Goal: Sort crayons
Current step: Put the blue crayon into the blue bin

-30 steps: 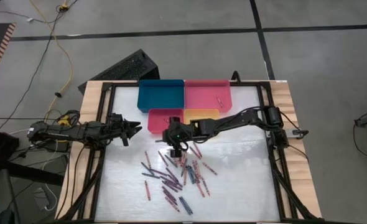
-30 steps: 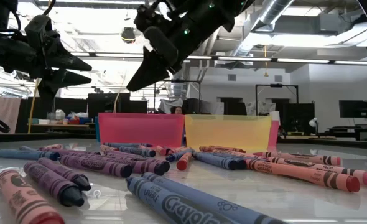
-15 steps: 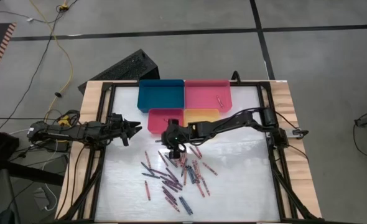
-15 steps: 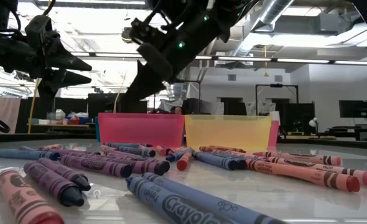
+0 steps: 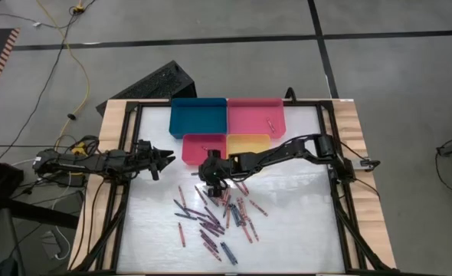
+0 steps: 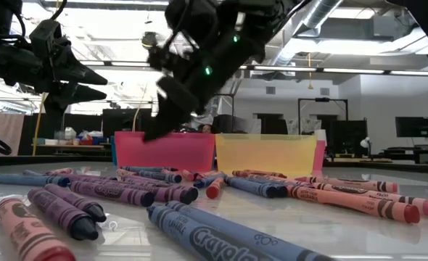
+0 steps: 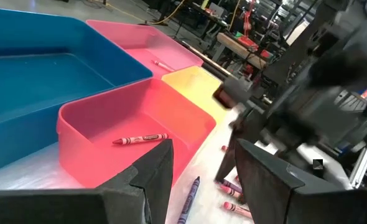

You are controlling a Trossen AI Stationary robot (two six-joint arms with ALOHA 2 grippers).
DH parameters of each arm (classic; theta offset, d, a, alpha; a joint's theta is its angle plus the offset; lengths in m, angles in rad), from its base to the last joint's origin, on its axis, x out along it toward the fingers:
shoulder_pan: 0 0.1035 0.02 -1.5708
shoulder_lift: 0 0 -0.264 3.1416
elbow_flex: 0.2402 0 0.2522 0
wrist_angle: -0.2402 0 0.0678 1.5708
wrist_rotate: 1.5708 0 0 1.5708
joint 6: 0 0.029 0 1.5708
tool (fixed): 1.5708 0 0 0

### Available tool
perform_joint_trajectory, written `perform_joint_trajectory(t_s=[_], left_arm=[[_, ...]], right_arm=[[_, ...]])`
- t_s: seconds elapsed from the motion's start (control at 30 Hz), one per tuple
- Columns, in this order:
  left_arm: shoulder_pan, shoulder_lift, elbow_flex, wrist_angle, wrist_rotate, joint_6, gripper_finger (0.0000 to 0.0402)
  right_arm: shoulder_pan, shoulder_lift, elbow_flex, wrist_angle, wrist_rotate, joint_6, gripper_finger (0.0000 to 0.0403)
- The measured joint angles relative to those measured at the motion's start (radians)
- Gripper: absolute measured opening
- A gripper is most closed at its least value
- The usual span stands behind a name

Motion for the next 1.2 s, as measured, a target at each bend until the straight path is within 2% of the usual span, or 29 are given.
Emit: perform_joint_trajectory(t_s=[0.23,0.87,1.2], left_arm=[[0.000,0.008,0.000,0.000,0.002,-0.002,0.0160],[0.000,0.019,0.000,0.000,0.000,-0.002,0.0160],[0.000,0.019,0.000,0.000,0.003,-0.002,0.0160]], right_arm=[[0.000,0.038,0.009,0.013,0.078,0.003,0.0150],[0.000,0.083,0.009,-0.032,0.075,0.084,0.0147],[-0.001,0.075,0.009,-0.089,0.075,0.191,0.0072]])
